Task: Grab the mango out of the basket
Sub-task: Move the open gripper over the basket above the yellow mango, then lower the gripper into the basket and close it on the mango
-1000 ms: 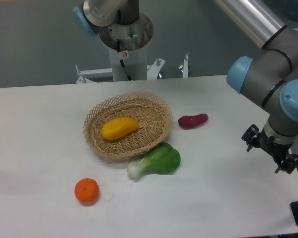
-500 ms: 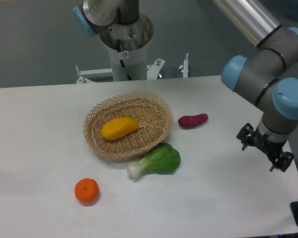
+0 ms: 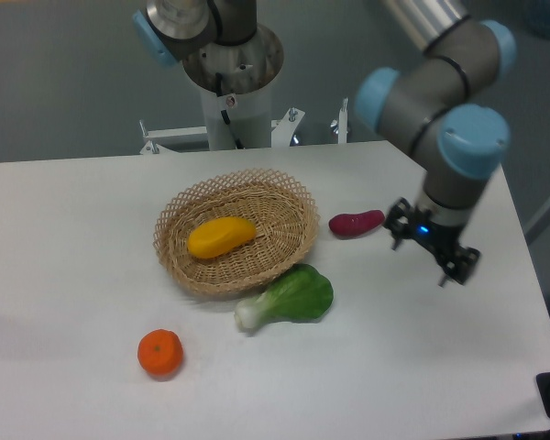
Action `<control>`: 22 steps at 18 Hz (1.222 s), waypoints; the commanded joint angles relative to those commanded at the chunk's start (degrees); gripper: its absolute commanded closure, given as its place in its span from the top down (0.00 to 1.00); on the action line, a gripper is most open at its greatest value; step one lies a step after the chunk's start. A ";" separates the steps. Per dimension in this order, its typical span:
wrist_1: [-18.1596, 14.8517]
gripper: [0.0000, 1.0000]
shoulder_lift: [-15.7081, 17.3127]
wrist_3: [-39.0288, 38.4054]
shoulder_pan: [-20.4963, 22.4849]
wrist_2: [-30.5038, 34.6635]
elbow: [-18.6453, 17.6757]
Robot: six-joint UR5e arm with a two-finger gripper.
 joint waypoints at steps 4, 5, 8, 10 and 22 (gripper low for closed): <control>0.35 1.00 3.26 -4.03 -4.56 0.00 -4.67; 0.26 1.00 3.61 -5.17 -5.97 0.00 -4.85; 0.44 1.00 3.97 -9.31 -11.06 -0.09 -6.25; 0.44 1.00 4.23 -9.41 -13.00 -0.87 -7.65; 4.20 1.00 4.59 -10.37 -21.36 -0.44 -15.31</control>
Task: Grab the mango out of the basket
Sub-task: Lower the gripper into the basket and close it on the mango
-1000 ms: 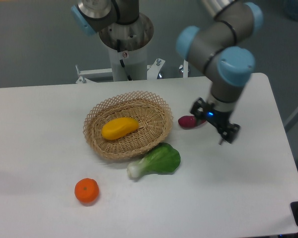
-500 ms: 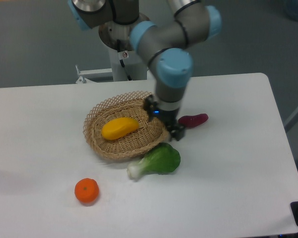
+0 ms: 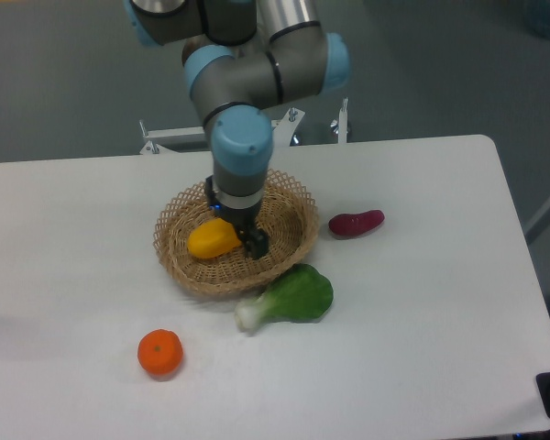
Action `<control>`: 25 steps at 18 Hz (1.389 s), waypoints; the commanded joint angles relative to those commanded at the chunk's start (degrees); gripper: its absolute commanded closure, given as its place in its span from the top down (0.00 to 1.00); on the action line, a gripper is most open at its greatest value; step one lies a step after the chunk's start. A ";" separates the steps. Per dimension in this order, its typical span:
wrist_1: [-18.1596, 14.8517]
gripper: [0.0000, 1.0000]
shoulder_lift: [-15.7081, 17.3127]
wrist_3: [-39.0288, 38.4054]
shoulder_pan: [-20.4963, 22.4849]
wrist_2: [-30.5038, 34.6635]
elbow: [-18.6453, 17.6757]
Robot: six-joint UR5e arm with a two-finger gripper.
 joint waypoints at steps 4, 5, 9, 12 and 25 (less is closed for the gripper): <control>0.89 1.00 -1.14 -2.20 -1.58 0.44 -0.70; 0.89 1.00 -1.32 -2.38 -1.67 0.44 -0.79; 2.55 1.00 -3.25 -5.09 -3.60 0.53 -0.70; 3.70 1.00 -4.22 -7.64 -5.18 0.97 -0.70; 2.74 0.44 -3.70 -9.06 -5.28 0.88 1.49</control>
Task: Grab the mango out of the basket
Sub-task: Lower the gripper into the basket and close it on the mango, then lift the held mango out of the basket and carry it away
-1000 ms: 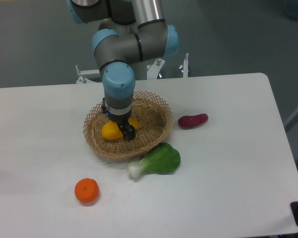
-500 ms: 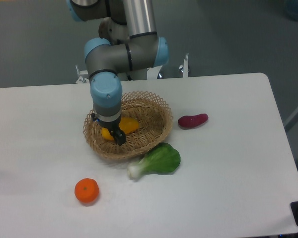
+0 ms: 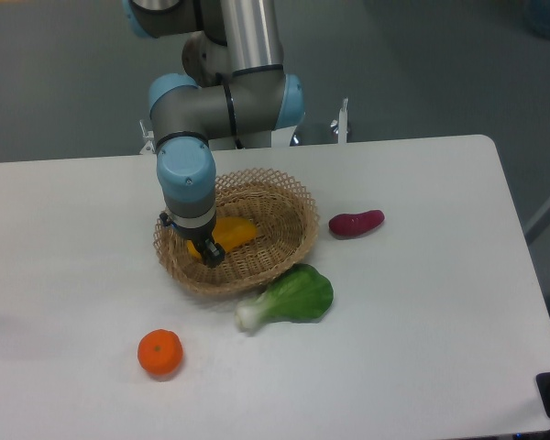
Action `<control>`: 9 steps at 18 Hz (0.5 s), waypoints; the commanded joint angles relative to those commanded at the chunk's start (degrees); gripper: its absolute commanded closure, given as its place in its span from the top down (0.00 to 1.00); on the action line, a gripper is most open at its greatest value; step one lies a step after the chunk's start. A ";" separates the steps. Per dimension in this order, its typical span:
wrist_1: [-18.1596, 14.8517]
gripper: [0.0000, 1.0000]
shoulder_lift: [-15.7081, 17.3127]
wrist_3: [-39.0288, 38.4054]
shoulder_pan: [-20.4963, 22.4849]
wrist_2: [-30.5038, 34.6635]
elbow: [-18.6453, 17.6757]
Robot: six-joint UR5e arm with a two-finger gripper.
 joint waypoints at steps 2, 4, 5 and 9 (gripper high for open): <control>-0.27 0.44 0.18 0.00 0.44 -0.18 1.14; -0.96 0.44 1.57 0.00 1.41 -0.27 1.76; -1.67 0.44 1.84 0.00 1.67 -0.35 1.94; -4.04 0.44 1.93 0.18 4.13 -0.09 5.35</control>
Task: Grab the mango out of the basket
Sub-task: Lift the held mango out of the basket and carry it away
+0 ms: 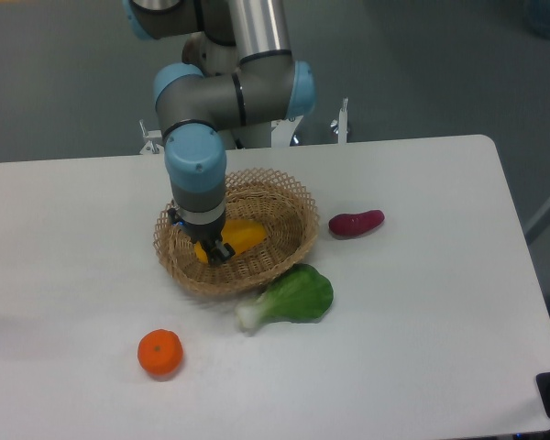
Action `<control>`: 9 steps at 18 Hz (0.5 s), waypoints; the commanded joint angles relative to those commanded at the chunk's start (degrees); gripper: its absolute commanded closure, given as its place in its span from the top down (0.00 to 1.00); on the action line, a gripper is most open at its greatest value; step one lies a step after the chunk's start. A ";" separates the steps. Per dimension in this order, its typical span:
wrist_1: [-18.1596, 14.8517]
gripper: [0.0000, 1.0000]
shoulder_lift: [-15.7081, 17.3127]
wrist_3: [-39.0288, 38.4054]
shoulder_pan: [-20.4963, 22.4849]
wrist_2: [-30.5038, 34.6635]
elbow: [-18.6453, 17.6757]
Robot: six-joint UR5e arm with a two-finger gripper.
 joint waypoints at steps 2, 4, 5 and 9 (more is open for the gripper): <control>-1.85 0.44 -0.09 1.22 1.84 0.00 3.07; -4.04 0.45 0.00 1.58 4.04 -0.09 7.11; -5.18 0.45 -0.26 1.58 5.01 -0.09 9.48; -5.46 0.45 -5.87 1.58 8.96 0.18 17.92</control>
